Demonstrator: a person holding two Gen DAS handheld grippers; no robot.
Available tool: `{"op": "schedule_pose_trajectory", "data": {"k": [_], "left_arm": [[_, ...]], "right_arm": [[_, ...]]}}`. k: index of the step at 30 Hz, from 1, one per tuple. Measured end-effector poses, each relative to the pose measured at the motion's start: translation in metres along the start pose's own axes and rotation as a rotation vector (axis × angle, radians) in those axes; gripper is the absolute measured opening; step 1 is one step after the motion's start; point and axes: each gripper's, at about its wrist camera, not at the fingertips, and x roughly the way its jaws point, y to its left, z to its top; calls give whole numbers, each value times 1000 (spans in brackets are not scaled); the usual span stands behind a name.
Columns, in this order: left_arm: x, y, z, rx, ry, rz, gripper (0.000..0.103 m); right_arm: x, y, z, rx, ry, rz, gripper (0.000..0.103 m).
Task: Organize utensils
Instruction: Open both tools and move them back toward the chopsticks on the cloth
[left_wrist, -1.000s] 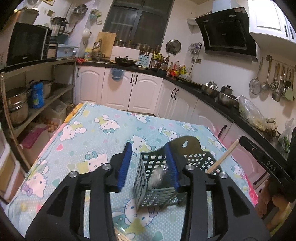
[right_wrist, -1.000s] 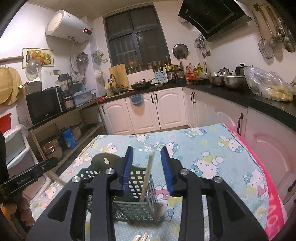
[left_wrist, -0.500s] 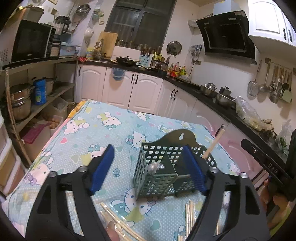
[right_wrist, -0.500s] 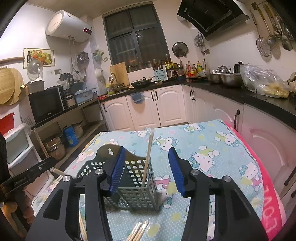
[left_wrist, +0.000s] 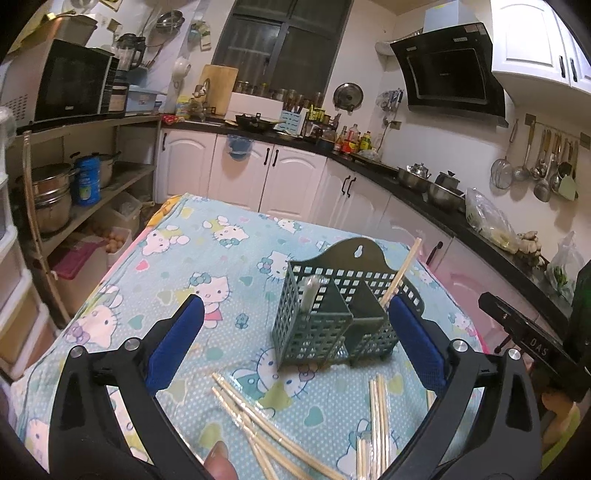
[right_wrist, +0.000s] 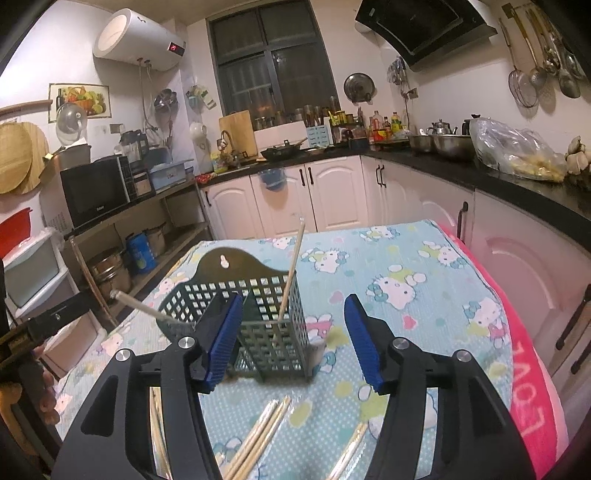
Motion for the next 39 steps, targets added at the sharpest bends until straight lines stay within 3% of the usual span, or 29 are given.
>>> {"op": "schedule_pose_trajectory", "data": {"k": [27, 39], "left_arm": [[-30, 30, -48, -63, 72, 65, 92], [-25, 49, -76, -89, 168, 98, 92]], "right_arm": [[-14, 22, -50, -64, 144, 22, 55], [-2, 31, -78, -75, 237, 25, 55]]}}
